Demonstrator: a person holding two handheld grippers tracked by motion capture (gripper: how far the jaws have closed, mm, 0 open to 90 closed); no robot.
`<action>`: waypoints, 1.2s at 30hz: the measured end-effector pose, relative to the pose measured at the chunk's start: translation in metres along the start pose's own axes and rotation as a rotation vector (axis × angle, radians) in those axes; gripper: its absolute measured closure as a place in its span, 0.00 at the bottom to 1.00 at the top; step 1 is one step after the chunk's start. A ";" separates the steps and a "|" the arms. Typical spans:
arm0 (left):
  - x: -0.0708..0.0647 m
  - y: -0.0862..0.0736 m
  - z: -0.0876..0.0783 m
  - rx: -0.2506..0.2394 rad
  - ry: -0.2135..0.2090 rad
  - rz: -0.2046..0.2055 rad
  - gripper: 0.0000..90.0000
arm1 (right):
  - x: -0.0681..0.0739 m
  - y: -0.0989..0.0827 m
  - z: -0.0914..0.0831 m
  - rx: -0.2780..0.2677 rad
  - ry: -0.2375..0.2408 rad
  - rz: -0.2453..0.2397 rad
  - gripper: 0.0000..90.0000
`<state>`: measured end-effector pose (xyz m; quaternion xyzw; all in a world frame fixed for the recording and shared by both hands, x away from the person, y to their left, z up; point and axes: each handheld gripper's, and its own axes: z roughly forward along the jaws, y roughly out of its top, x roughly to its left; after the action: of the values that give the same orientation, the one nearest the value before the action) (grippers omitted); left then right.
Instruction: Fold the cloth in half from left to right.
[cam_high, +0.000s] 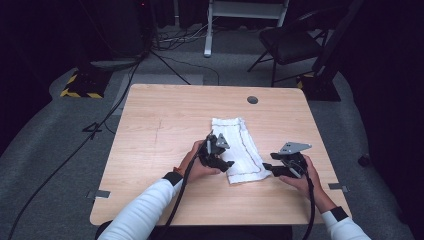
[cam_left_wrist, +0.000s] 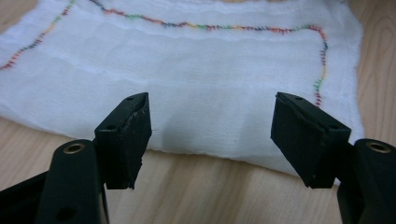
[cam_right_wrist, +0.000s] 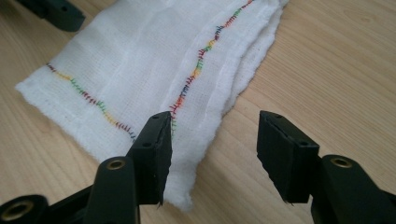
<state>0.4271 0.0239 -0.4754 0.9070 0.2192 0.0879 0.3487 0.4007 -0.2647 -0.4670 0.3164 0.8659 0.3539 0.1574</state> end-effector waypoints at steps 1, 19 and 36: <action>-0.001 -0.001 0.003 0.018 -0.004 0.008 0.33 | -0.001 0.000 0.003 0.004 0.003 -0.006 0.51; -0.004 -0.020 0.006 0.021 -0.028 -0.006 0.35 | 0.009 -0.006 0.020 0.086 0.079 -0.025 0.59; -0.023 -0.053 -0.026 0.041 -0.057 -0.011 0.37 | 0.056 -0.004 0.019 0.095 0.163 -0.088 0.59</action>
<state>0.3811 0.0640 -0.4924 0.9149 0.2160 0.0553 0.3365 0.3667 -0.2202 -0.4858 0.2554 0.9047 0.3298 0.0866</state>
